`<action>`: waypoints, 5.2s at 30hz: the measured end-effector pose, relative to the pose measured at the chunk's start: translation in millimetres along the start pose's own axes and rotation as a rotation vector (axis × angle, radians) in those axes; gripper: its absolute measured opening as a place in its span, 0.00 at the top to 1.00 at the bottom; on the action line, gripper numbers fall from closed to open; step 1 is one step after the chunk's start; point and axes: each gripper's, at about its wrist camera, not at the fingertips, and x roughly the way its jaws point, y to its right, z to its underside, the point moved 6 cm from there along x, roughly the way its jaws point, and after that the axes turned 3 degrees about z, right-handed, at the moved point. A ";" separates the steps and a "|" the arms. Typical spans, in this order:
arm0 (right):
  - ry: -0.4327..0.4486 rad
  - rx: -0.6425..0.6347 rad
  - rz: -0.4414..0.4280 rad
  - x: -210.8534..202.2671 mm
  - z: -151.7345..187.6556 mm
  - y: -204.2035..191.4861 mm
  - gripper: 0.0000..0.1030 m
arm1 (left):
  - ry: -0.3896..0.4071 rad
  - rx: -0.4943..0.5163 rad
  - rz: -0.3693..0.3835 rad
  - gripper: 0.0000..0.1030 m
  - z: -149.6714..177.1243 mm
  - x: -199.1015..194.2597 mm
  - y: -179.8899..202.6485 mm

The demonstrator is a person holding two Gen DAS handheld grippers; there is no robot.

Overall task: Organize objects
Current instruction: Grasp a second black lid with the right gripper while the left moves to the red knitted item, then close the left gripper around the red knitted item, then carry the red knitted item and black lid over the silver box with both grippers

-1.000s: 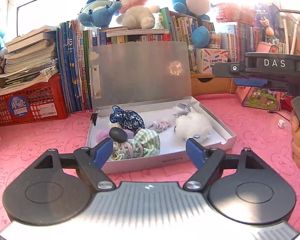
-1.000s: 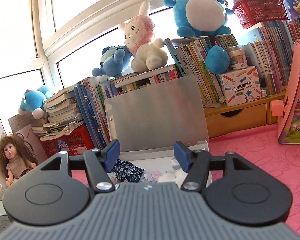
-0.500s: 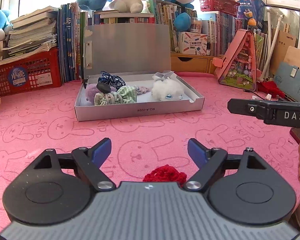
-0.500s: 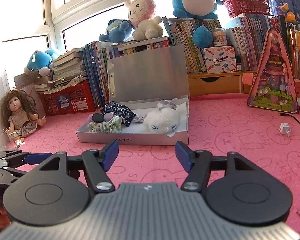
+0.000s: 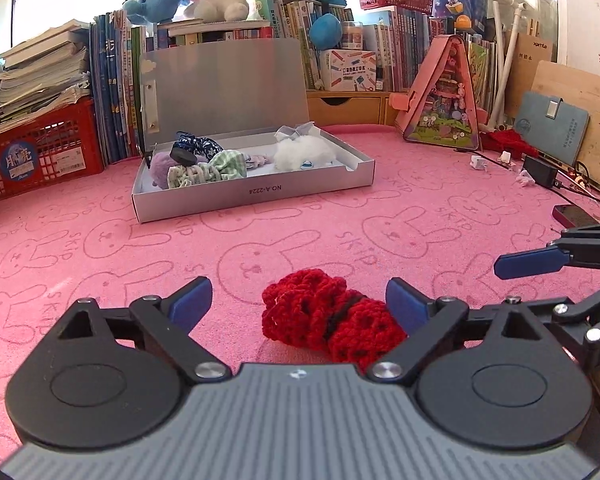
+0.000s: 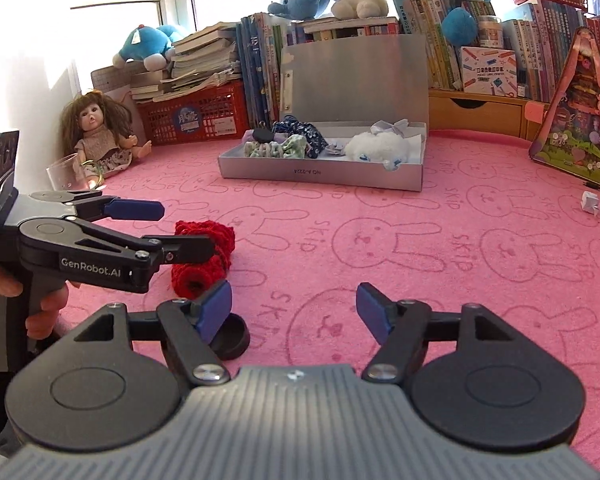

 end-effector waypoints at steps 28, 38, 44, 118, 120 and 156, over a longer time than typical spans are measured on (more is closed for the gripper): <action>-0.005 0.029 0.219 23.4 10.6 5.7 0.63 | -0.006 0.041 0.038 0.05 9.9 5.4 13.7; 0.011 0.062 0.258 22.4 10.1 14.5 0.62 | -0.043 0.106 0.072 0.05 18.9 13.3 33.1; 0.014 0.091 0.260 22.6 9.7 21.0 0.60 | -0.047 0.120 0.010 0.05 24.0 11.0 27.1; 0.102 0.045 0.237 46.2 -33.5 4.3 0.63 | -0.022 -0.204 -0.142 0.53 -11.7 20.3 -15.5; 0.102 0.044 0.237 46.3 -33.5 4.0 0.63 | -0.021 -0.193 -0.135 0.53 -10.6 17.4 -12.3; 0.178 0.079 0.225 57.8 -92.7 22.5 0.63 | 0.049 -0.186 -0.159 0.53 -59.9 29.5 -29.8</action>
